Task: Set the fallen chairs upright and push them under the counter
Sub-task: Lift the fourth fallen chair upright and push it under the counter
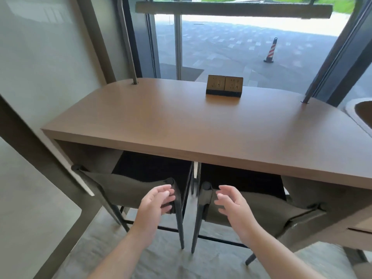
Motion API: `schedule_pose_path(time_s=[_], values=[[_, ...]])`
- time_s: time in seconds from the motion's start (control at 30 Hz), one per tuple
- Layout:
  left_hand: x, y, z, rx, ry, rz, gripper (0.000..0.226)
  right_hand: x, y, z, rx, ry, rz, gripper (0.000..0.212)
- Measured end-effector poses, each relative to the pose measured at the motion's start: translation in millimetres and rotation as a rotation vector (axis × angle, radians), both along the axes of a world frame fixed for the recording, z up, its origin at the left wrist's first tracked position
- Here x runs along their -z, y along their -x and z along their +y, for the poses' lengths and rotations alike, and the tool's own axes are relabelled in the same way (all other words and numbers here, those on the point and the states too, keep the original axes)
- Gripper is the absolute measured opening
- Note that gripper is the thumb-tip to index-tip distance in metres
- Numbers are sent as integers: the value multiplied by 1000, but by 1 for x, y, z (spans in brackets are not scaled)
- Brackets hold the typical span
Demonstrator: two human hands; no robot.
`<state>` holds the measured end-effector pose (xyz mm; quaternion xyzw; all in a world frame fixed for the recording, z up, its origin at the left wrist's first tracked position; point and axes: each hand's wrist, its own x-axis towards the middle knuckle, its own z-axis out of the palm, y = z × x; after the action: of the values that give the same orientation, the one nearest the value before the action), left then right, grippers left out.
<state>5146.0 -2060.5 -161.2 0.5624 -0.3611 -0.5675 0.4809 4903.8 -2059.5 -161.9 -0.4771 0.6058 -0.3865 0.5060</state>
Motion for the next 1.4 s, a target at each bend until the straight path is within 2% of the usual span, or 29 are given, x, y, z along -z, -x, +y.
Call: schedule_pose_path(time_s=[0.1,0.23,0.37,0.5,0.57,0.7,0.83,0.93,1.07,1.23,1.4], values=[[6,-32,-23,57,-86,124,25,4,-29,-12,135,-49,-73,24],[11,-53,-46,151,-123,103,24,7,-54,-14,324,-137,-135,23],[14,-52,-63,208,-131,88,21,7,-67,-12,405,-161,-149,20],[17,-45,-68,198,-174,162,18,8,-78,-18,466,-196,-192,17],[23,-43,-67,193,-124,75,16,11,-84,-19,456,-191,-165,18],[31,-48,-69,175,83,-311,22,16,-86,-24,445,-166,-19,22],[40,-49,-77,410,129,-607,52,16,-87,-34,433,-116,143,28],[47,-47,-84,474,174,-762,49,16,-89,-43,380,-61,292,36],[55,-39,-88,396,203,-814,37,21,-86,-53,350,-72,382,37],[65,-34,-87,336,264,-841,36,30,-77,-55,252,-48,505,40],[70,-33,-89,305,278,-868,37,28,-69,-59,100,-41,768,48]])
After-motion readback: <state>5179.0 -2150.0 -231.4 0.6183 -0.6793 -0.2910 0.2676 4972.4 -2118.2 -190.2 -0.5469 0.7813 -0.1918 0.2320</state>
